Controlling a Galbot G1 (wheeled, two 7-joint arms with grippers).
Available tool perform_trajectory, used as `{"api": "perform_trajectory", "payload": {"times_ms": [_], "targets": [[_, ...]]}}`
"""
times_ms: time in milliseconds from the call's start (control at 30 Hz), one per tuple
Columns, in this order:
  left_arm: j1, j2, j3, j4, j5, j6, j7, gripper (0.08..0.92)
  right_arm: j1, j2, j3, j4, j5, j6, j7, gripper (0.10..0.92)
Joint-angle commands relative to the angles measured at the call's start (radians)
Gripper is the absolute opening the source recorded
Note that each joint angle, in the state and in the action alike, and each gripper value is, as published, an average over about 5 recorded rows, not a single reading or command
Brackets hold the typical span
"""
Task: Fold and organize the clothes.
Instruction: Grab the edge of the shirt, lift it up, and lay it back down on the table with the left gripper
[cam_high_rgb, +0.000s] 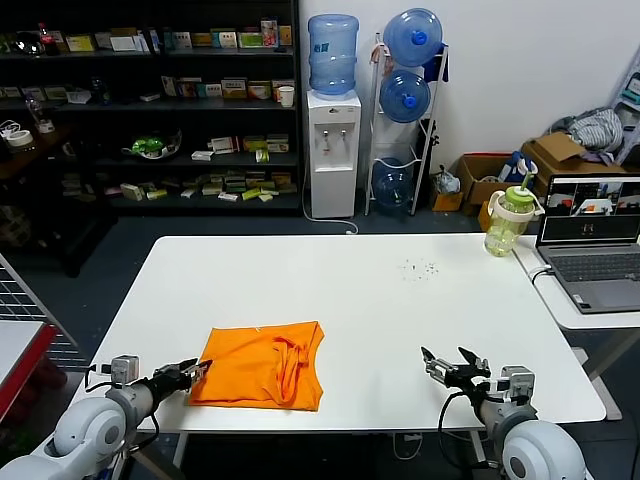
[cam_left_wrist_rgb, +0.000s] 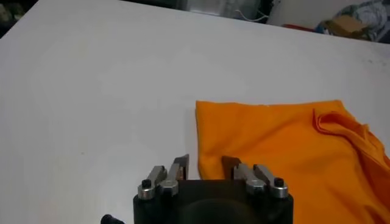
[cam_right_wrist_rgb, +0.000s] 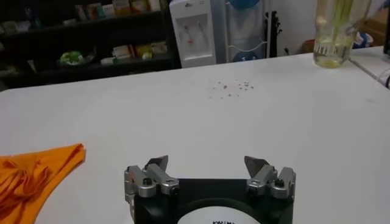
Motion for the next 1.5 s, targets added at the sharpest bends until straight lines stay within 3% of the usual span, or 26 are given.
{"api": "perform_trajectory", "payload": {"times_ms": [33,400,567,833,1067,1500], "targets": [[0.000,-0.003,0.007,-0.002,-0.003,0.001,0.005,0.386,0.001,0.000,0.000,-0.002,-0.001,0.001,0.001,0.823],[0.006,-0.016,-0.026,-0.076,-0.015,-0.005,-0.028,0.098,0.002,0.005,-0.001,-0.012,-0.001,0.004,-0.002,0.823],[0.027,0.001,-0.075,-0.172,0.032,0.006,-0.082,0.090,0.013,0.005,-0.006,-0.025,-0.001,0.009,-0.007,0.823],[0.115,0.093,-0.233,-0.282,0.054,0.049,-0.165,0.090,0.048,-0.008,-0.010,-0.018,-0.005,0.020,-0.020,0.823],[0.156,0.130,-0.365,-0.226,0.121,0.048,-0.157,0.090,0.043,-0.036,0.021,0.050,-0.018,0.040,-0.041,0.823],[0.262,0.165,-0.487,-0.032,0.282,-0.033,-0.039,0.090,0.014,-0.043,0.061,0.075,-0.029,0.064,-0.051,0.823]]}}
